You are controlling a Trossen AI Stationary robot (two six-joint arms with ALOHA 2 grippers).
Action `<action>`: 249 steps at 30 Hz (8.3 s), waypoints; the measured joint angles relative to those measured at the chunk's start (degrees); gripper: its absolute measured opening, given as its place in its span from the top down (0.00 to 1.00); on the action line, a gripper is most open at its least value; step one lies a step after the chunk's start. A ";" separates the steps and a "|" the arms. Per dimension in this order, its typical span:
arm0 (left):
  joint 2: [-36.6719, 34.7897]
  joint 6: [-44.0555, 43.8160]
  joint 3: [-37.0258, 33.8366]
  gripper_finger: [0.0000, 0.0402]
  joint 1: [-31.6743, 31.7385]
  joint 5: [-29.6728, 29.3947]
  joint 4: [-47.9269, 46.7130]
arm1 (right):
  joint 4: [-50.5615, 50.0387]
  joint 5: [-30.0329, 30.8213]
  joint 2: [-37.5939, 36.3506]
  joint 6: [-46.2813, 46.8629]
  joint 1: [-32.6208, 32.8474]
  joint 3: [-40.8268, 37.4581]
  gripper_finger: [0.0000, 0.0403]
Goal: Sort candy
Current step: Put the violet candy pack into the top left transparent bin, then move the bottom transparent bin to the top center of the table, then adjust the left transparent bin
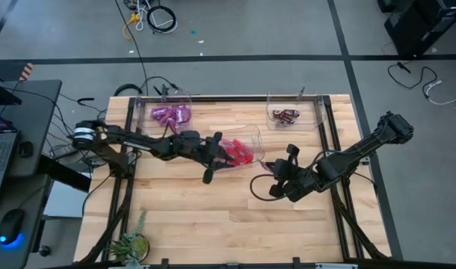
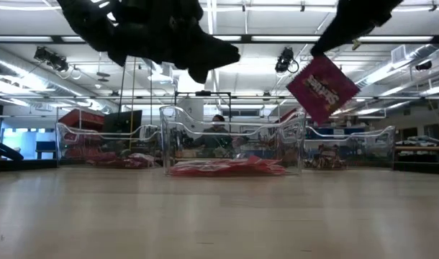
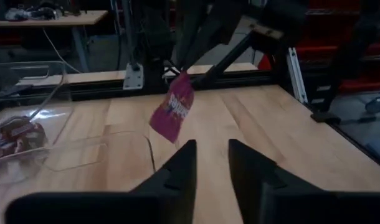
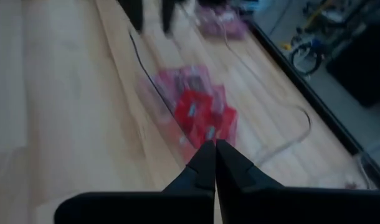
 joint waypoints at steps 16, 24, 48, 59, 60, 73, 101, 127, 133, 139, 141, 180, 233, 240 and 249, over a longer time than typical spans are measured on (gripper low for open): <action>6.17 3.52 11.57 0.50 0.30 0.49 -5.20 | 12.18 -0.06 -0.02 -13.46 0.00 0.31 1.00; 11.22 4.92 21.37 0.50 0.30 5.53 -18.03 | 13.98 -0.12 -0.04 -15.82 0.00 0.31 1.00; 9.43 9.82 23.26 1.00 1.08 -1.50 -26.89 | 16.88 4.96 -0.07 -17.79 0.50 0.31 0.93; -7.58 8.79 23.27 1.00 5.85 -34.78 -52.98 | 16.89 10.94 -0.59 -19.84 -1.28 0.31 0.65; -8.87 7.79 23.02 1.00 6.47 -38.51 -55.26 | 16.88 10.94 -0.59 -19.82 -1.44 0.29 0.63; -17.07 -7.28 12.15 1.00 24.05 -62.80 -80.10 | 16.88 8.87 -0.59 -20.28 -4.89 0.30 0.61; -20.43 2.17 5.88 0.87 25.87 -49.03 -66.86 | 17.36 -5.62 -0.11 -19.77 -9.79 0.29 0.60; -11.45 1.18 -5.55 1.00 -11.28 -24.94 -31.74 | 27.84 -32.91 23.24 -16.67 -24.37 0.31 1.00; -6.11 0.25 -5.52 1.00 -10.10 -37.84 -31.46 | 30.40 -32.87 25.09 -16.76 -28.46 0.31 1.00; -4.58 -4.06 -5.49 1.00 -5.43 -44.81 -33.01 | 33.44 -32.69 25.60 -20.53 -32.98 0.33 1.00; -4.14 -4.23 -5.46 1.00 -3.60 -44.86 -32.35 | 33.68 -32.69 25.86 -22.30 -34.82 0.33 1.00; -17.94 -10.36 -5.66 1.00 28.29 -37.34 -41.03 | 40.40 -37.26 20.65 -37.28 -47.62 0.27 1.00; -23.47 -14.35 -7.01 1.00 24.80 -33.96 -70.60 | 33.64 -36.53 14.58 -38.42 -46.18 0.29 1.00; -23.40 -13.18 -12.93 1.00 28.84 -35.55 -56.00 | 33.64 -36.52 14.58 -39.44 -46.21 0.29 1.00; -23.42 -9.59 -14.21 1.00 31.03 -33.95 -49.45 | 33.60 -36.52 14.58 -39.87 -46.21 0.30 1.00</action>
